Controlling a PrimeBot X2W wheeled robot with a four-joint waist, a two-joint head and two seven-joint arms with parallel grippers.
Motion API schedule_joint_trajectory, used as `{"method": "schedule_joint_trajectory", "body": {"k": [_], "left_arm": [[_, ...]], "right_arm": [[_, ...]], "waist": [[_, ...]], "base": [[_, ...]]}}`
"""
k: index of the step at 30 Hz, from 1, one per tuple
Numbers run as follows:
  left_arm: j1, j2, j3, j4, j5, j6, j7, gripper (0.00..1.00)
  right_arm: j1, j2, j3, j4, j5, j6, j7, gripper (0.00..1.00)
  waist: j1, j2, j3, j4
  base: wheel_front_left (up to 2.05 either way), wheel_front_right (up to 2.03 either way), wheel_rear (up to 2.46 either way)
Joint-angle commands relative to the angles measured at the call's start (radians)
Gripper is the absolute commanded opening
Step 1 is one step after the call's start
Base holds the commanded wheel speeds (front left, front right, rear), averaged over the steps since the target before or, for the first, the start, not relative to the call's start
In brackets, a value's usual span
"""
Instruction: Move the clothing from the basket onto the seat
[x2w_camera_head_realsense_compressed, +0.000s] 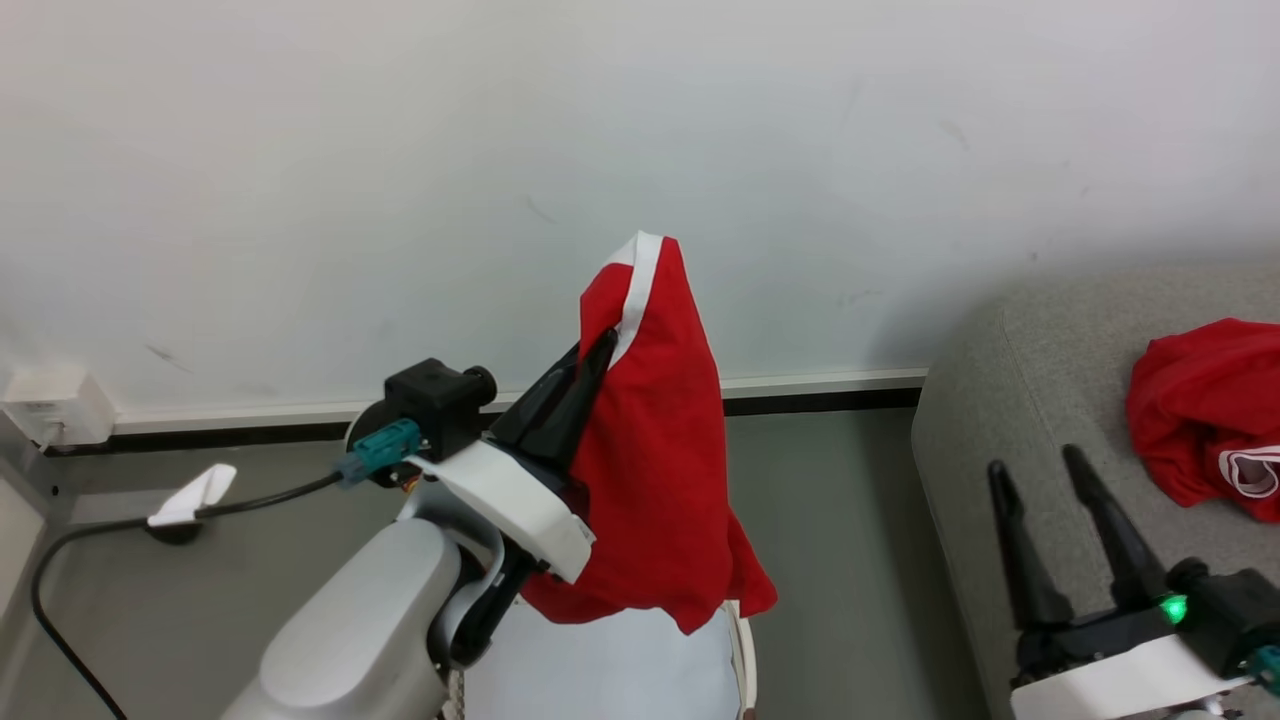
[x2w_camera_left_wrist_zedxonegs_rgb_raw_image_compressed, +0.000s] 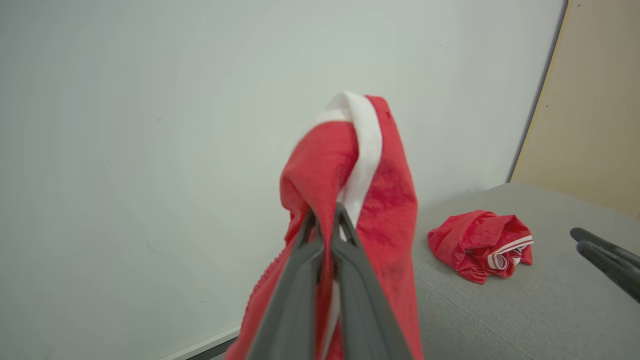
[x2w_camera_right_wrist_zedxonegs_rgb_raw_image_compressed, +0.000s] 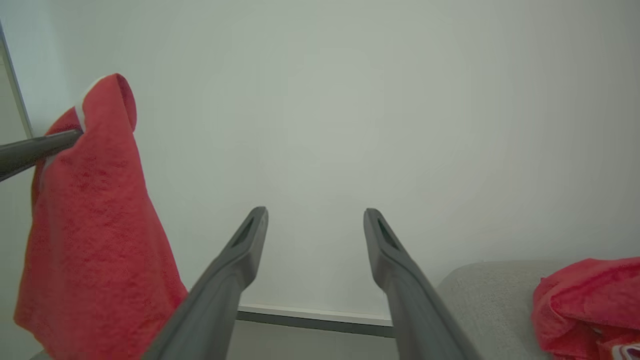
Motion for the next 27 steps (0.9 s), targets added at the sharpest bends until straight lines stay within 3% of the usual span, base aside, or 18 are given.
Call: {"method": "schedule_joint_trajectory", "body": {"k": [1, 5, 16, 27], "left_arm": [[0.008, 0.001, 0.002, -0.007, -0.001, 0.000, 0.002, 0.00], [-0.005, -0.002, -0.003, -0.018, -0.001, 0.000, 0.008, 0.00], [-0.024, -0.044, -0.058, -0.051, 0.005, -0.018, 0.031, 0.00], [-0.027, -0.118, -0.169, -0.062, 0.010, -0.063, 0.058, 0.00]], "right_arm": [[0.006, -0.010, 0.015, 0.007, 0.007, -0.002, -0.003, 1.00], [-0.012, -0.022, 0.096, 0.026, 0.034, -0.002, -0.003, 1.00], [-0.191, -0.079, 0.458, 0.210, 0.138, -0.002, -0.001, 1.00], [-0.353, -0.112, 0.654, 0.303, 0.290, -0.002, -0.001, 1.00]], "waist": [[0.0000, -0.0001, -0.001, 0.002], [0.0000, -0.0001, -0.005, 0.011], [0.0000, -0.0001, -0.010, 0.064], [0.0000, -0.0001, -0.016, 0.167]], "base": [[0.00, 0.00, 0.00], [0.00, 0.00, 0.00], [0.00, 0.00, 0.00], [0.00, 0.00, 0.00]]}}
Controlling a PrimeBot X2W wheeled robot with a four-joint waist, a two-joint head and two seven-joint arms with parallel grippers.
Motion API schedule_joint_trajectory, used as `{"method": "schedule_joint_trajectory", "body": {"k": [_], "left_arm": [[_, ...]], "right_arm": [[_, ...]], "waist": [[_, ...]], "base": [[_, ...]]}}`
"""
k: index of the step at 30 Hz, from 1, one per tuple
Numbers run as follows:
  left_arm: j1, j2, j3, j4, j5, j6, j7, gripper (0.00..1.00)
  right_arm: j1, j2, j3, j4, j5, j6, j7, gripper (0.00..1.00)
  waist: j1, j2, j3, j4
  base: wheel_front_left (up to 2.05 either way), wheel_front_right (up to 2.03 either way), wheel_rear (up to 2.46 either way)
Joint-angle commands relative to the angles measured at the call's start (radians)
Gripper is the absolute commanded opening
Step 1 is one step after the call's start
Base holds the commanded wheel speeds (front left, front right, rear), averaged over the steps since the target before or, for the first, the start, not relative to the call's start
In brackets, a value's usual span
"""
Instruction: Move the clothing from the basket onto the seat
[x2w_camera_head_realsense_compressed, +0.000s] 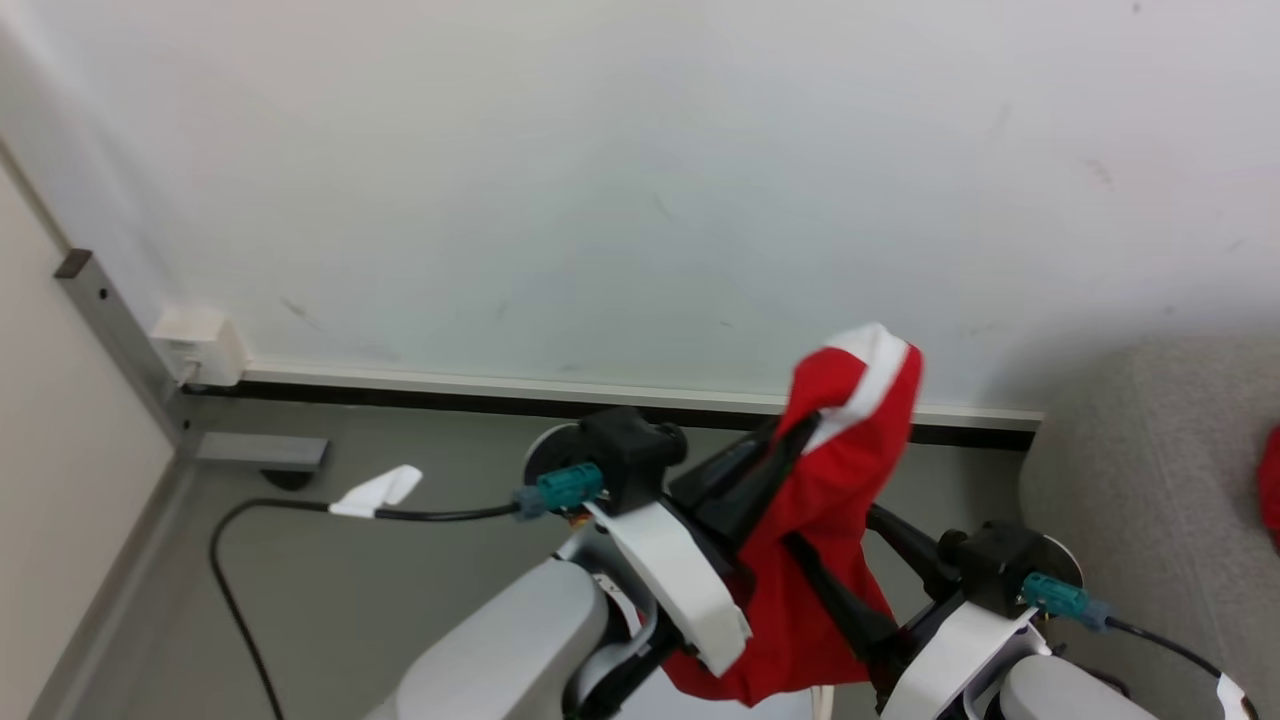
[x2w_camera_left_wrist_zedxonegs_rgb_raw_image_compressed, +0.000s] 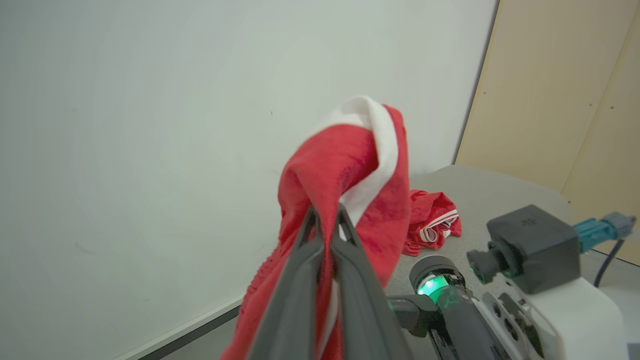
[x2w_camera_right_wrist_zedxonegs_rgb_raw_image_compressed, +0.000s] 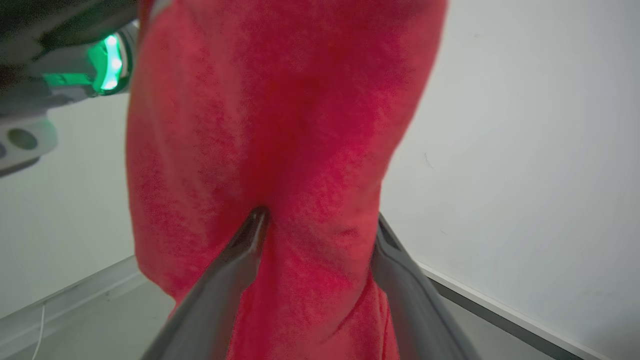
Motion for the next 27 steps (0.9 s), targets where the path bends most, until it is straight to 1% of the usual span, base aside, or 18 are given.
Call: {"method": "schedule_joint_trajectory", "body": {"k": [1, 6, 11, 12, 13, 14, 15, 16, 20, 27], "left_arm": [[-0.008, -0.006, -0.012, -0.004, 0.009, -0.007, 0.004, 0.00], [-0.006, -0.025, -0.057, 0.000, -0.005, -0.020, 0.006, 0.00], [-0.010, -0.026, -0.075, 0.011, -0.021, -0.026, 0.003, 0.00], [-0.013, -0.026, -0.076, 0.013, -0.022, -0.026, 0.000, 0.00], [-0.015, -0.025, -0.075, 0.015, -0.022, -0.026, -0.002, 0.00], [-0.017, -0.025, -0.074, 0.016, -0.023, -0.026, -0.005, 0.00], [-0.019, -0.024, -0.074, 0.017, -0.025, -0.026, -0.005, 0.00], [-0.019, -0.024, -0.073, 0.018, -0.026, -0.026, -0.005, 0.00], [-0.019, -0.017, -0.068, 0.026, -0.028, -0.019, -0.012, 0.00], [-0.014, -0.006, -0.055, 0.044, -0.035, -0.005, -0.020, 0.00]], "right_arm": [[-0.022, -0.017, 0.008, 0.005, 0.020, -0.002, 0.000, 1.00], [-0.052, -0.027, 0.057, 0.009, 0.070, -0.002, 0.000, 1.00], [-0.077, -0.031, 0.127, 0.023, 0.124, -0.002, 0.000, 1.00], [-0.081, -0.031, 0.138, 0.028, 0.136, -0.002, 0.000, 0.95], [-0.086, -0.031, 0.150, 0.035, 0.144, -0.002, 0.000, 0.53], [-0.088, -0.031, 0.161, 0.041, 0.152, -0.002, 0.000, 0.37], [-0.093, -0.030, 0.170, 0.045, 0.158, -0.002, 0.000, 0.05], [-0.099, -0.029, 0.177, 0.047, 0.166, -0.002, 0.000, 0.00], [-0.106, -0.024, 0.173, 0.044, 0.176, -0.002, 0.000, 0.00], [-0.092, -0.035, 0.118, 0.035, 0.156, -0.002, 0.000, 0.00]], "waist": [[0.0000, -0.0001, -0.004, 0.026], [0.0000, -0.0001, -0.008, 0.071], [0.0000, -0.0001, -0.010, 0.103], [0.0000, -0.0001, -0.010, 0.107], [0.0000, -0.0001, -0.009, 0.110], [0.0000, -0.0001, -0.009, 0.113], [0.0000, -0.0001, -0.008, 0.115], [0.0000, -0.0001, -0.007, 0.116], [0.0000, -0.0001, -0.004, 0.114], [0.0000, -0.0001, -0.001, 0.097]], "base": [[0.00, 0.00, 0.00], [0.00, 0.00, 0.00], [0.00, 0.00, 0.00], [0.00, 0.00, 0.00], [0.00, 0.00, 0.00], [0.00, 0.00, 0.00], [0.00, 0.00, 0.00], [0.00, 0.00, 0.00], [0.00, 0.00, 0.00], [0.00, 0.00, 0.00]]}}
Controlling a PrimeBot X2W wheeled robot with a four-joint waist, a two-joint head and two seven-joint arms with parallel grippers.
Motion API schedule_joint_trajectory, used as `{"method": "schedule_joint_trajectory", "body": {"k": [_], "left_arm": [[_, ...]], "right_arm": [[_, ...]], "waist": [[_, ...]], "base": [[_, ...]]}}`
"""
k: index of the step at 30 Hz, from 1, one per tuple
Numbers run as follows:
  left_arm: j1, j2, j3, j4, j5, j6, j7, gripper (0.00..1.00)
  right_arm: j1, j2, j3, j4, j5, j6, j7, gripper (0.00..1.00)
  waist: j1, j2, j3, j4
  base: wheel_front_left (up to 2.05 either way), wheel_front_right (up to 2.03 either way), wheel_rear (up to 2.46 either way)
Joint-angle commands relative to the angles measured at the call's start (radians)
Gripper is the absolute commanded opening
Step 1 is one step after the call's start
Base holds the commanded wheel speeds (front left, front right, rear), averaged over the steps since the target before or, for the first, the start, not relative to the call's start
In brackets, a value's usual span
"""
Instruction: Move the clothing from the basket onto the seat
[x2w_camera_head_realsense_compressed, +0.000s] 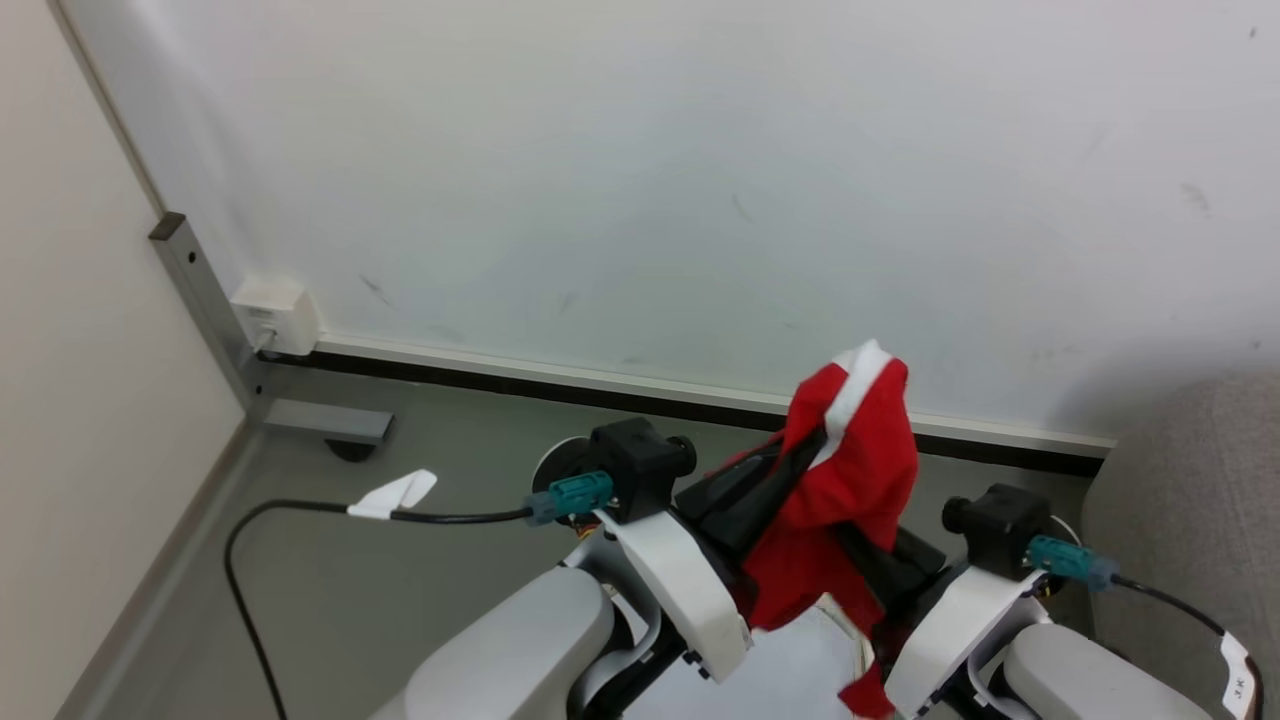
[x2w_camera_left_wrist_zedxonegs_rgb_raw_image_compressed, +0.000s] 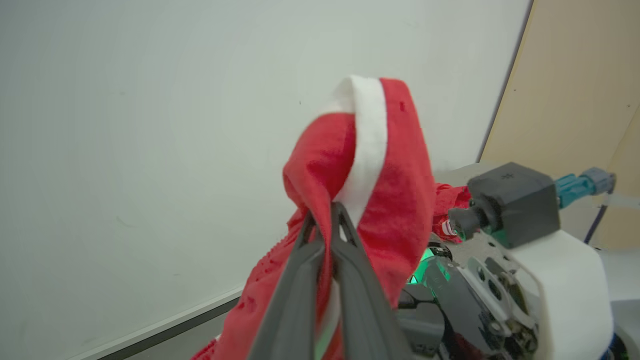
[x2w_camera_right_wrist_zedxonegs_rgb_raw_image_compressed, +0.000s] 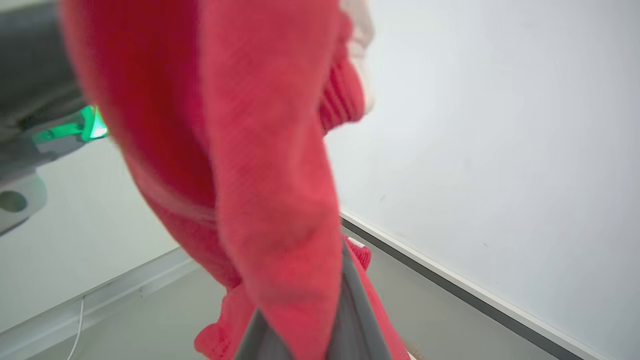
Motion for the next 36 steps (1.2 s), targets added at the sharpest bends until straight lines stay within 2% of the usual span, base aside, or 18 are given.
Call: {"method": "schedule_joint_trajectory", "body": {"k": [1, 5, 13, 14, 15, 16, 17, 26, 36], "left_arm": [[0.004, 0.006, 0.005, 0.006, -0.009, 0.002, -0.005, 0.00], [0.020, 0.013, 0.006, 0.012, -0.011, 0.012, -0.012, 0.00], [0.045, 0.023, -0.006, 0.007, -0.014, 0.021, -0.011, 0.00], [0.048, 0.024, -0.007, 0.007, -0.014, 0.023, -0.013, 0.28], [0.052, 0.023, -0.008, 0.006, -0.017, 0.023, -0.016, 0.49], [0.056, 0.021, -0.007, 0.003, -0.020, 0.023, -0.020, 0.90], [0.060, 0.021, -0.009, 0.001, -0.020, 0.023, -0.021, 1.00], [0.097, 0.038, -0.026, -0.018, -0.014, 0.040, -0.023, 1.00], [0.112, 0.048, -0.033, -0.021, -0.014, 0.050, -0.031, 1.00]], "right_arm": [[0.011, -0.011, -0.009, -0.003, -0.010, -0.002, 0.000, 0.00], [0.036, -0.019, -0.076, -0.005, -0.039, -0.002, 0.000, 0.00], [0.088, -0.004, -0.275, -0.034, -0.139, -0.002, 0.000, 0.00], [0.095, -0.002, -0.301, -0.040, -0.154, -0.002, 0.000, 0.00], [0.104, 0.001, -0.323, -0.046, -0.167, -0.002, 0.000, 0.00], [0.112, 0.003, -0.346, -0.052, -0.179, -0.002, 0.000, 0.00], [0.118, 0.005, -0.366, -0.059, -0.189, -0.002, 0.000, 0.00], [0.166, 0.000, -0.534, -0.108, -0.277, -0.002, 0.000, 0.00], [0.226, -0.048, -0.677, -0.174, -0.327, -0.002, 0.000, 0.00]], "waist": [[-0.0001, 0.0000, 0.000, -0.004], [-0.0001, 0.0000, 0.000, -0.024], [-0.0001, 0.0000, 0.006, -0.085], [-0.0001, 0.0000, 0.007, -0.094], [-0.0001, 0.0000, 0.008, -0.104], [-0.0001, 0.0000, 0.009, -0.114], [-0.0001, 0.0000, 0.009, -0.124], [-0.0001, 0.0000, 0.011, -0.225], [-0.0001, 0.0000, 0.024, -0.347]], "base": [[0.00, 0.00, 0.00], [0.00, 0.00, 0.00], [0.00, 0.00, 0.00], [0.00, 0.00, 0.00], [0.00, 0.00, 0.00], [0.00, 0.00, 0.00], [0.00, 0.00, 0.00], [0.00, 0.00, 0.00], [0.00, 0.00, 0.00]]}}
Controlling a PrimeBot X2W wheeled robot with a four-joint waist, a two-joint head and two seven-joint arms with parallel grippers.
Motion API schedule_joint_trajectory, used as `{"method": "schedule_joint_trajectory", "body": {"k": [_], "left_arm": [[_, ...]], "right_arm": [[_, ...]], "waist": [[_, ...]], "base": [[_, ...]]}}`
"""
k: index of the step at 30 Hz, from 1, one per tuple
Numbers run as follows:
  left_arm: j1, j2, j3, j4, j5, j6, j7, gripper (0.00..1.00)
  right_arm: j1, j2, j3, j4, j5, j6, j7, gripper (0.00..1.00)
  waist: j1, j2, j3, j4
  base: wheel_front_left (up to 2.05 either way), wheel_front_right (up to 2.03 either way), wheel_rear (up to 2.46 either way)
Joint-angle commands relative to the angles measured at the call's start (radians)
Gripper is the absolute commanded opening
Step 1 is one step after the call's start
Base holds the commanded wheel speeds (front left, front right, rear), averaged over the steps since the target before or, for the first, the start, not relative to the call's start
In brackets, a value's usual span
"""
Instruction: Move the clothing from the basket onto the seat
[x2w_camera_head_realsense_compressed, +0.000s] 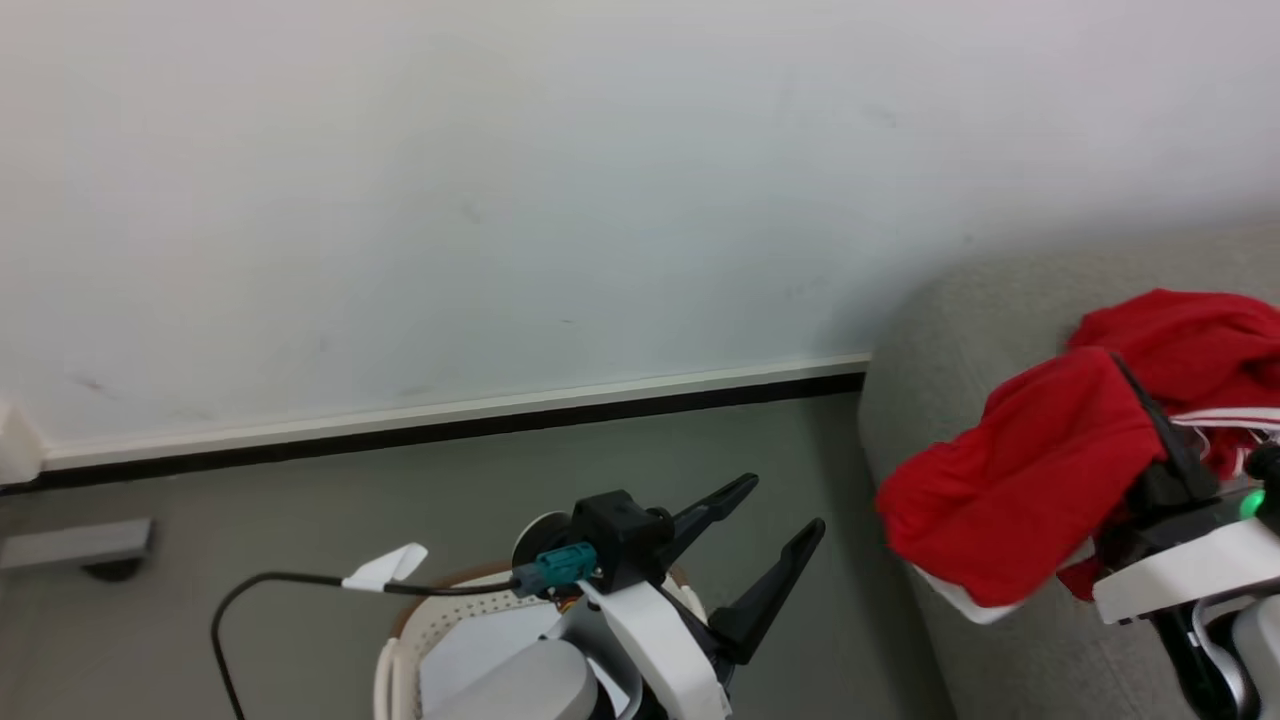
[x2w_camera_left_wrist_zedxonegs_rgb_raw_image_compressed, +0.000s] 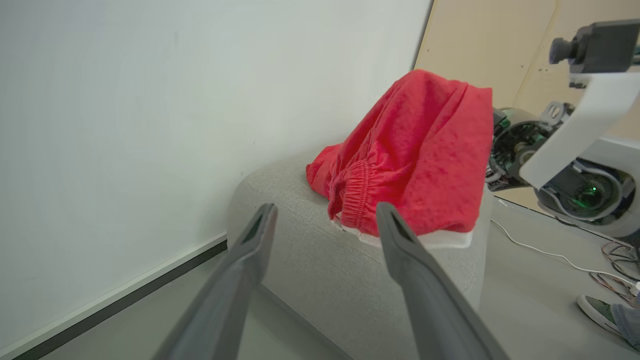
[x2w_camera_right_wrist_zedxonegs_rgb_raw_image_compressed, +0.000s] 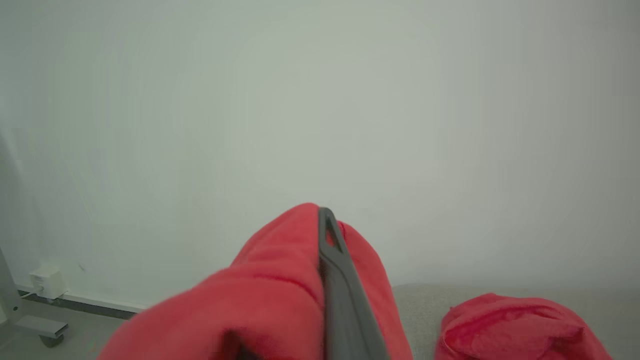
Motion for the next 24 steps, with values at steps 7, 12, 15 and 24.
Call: {"method": "schedule_joint_trajectory", "body": {"k": [7, 12, 15, 24], "left_arm": [[0.004, 0.014, 0.003, 0.004, 0.005, 0.015, -0.010, 1.00], [-0.013, 0.019, 0.005, 0.000, 0.017, 0.021, -0.015, 1.00], [-0.024, 0.023, 0.005, -0.001, 0.025, 0.023, -0.017, 1.00], [-0.044, 0.032, -0.007, -0.010, 0.066, 0.036, -0.031, 1.00]], "right_arm": [[0.059, -0.014, -0.068, -0.056, 0.018, -0.003, 0.000, 0.00], [0.088, -0.015, -0.111, -0.098, -0.004, -0.003, 0.000, 0.00], [0.109, -0.002, -0.136, -0.124, -0.016, -0.003, 0.000, 0.00], [0.126, 0.017, -0.172, -0.163, -0.029, -0.003, 0.000, 0.00]], "waist": [[0.0000, 0.0000, 0.027, -0.123], [0.0000, 0.0000, 0.058, -0.182], [0.0000, 0.0000, 0.076, -0.210], [0.0000, 0.0000, 0.108, -0.254]], "base": [[0.00, 0.00, 0.00], [0.00, 0.00, 0.00], [0.00, 0.00, 0.00], [0.00, 0.00, 0.00]]}}
